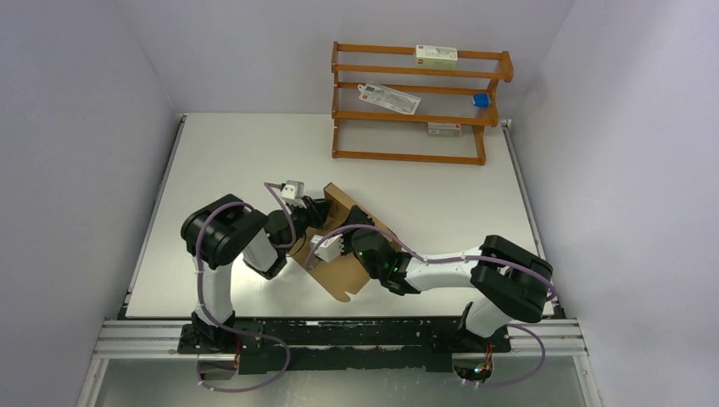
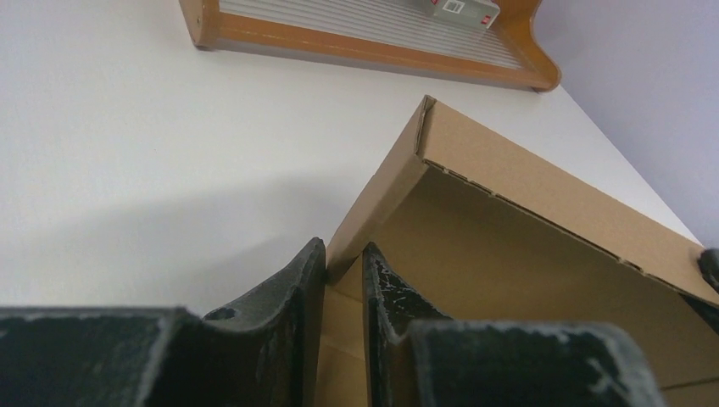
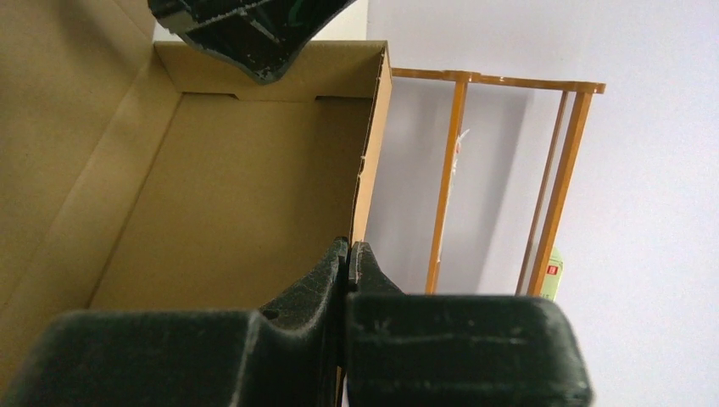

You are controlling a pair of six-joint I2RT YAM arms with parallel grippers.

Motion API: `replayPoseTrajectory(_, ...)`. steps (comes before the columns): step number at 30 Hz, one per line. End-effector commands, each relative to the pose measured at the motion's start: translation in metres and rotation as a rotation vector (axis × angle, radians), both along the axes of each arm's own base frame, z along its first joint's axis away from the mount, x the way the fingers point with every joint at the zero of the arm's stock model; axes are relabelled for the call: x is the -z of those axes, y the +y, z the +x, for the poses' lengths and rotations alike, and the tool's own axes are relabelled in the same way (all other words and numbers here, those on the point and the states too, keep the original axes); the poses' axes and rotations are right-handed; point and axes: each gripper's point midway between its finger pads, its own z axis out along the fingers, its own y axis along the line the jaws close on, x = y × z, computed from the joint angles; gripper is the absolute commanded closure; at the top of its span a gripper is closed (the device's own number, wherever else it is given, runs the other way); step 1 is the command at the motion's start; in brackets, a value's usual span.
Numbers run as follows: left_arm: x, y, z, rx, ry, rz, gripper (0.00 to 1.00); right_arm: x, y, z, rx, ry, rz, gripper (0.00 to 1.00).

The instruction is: Fold the paper box

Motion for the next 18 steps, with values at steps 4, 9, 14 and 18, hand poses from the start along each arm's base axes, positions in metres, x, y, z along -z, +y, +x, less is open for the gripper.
replayPoseTrajectory(4,-0.037,-0.004,0.007,-0.065,-0.122,-0.164,0.78,0.054,0.024,-0.035,-0.182,0.221,-0.088,1.00)
replayPoseTrajectory(9,-0.039,0.010,0.010,-0.178,-0.110,-0.221,0.86,0.058,0.027,-0.039,-0.193,0.263,-0.080,1.00)
replayPoseTrajectory(14,-0.038,0.024,0.010,-0.319,-0.094,-0.223,0.95,0.060,0.028,-0.039,-0.191,0.289,-0.069,1.00)
replayPoseTrajectory(18,-0.039,0.031,0.006,-0.404,-0.080,-0.218,0.95,0.062,0.028,-0.039,-0.186,0.314,-0.050,1.00)
